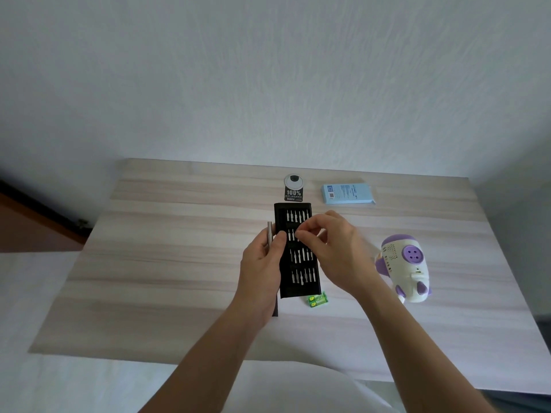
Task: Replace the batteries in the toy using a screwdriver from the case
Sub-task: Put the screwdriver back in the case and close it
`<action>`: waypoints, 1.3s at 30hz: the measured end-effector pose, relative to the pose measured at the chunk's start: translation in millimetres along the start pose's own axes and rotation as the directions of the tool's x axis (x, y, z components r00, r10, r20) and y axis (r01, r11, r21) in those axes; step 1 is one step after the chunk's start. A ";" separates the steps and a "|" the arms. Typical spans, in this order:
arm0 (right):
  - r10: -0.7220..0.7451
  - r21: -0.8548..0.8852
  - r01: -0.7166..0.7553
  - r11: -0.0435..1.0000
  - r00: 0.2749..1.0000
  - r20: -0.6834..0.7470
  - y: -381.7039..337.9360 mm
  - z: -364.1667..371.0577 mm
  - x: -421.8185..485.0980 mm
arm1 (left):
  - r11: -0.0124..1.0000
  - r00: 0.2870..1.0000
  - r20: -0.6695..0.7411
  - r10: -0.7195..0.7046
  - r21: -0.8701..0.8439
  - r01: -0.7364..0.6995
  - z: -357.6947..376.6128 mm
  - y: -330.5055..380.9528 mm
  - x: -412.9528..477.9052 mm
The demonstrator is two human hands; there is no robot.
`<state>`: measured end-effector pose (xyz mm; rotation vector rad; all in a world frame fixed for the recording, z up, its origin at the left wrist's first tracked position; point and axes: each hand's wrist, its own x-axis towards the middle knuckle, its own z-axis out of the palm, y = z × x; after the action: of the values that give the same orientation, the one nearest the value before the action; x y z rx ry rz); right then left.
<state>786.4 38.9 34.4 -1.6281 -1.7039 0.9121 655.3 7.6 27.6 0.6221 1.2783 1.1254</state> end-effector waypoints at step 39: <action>0.166 0.531 -0.209 0.821 0.978 0.127 7.0 16.0 -9.4 | 0.991 0.993 0.103 -0.049 -0.115 0.061 -12.8 10.7 -9.3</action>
<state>778.0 28.5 19.7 -1.3898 -1.1786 1.4202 640.8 0.6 37.9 0.5445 1.1287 1.1022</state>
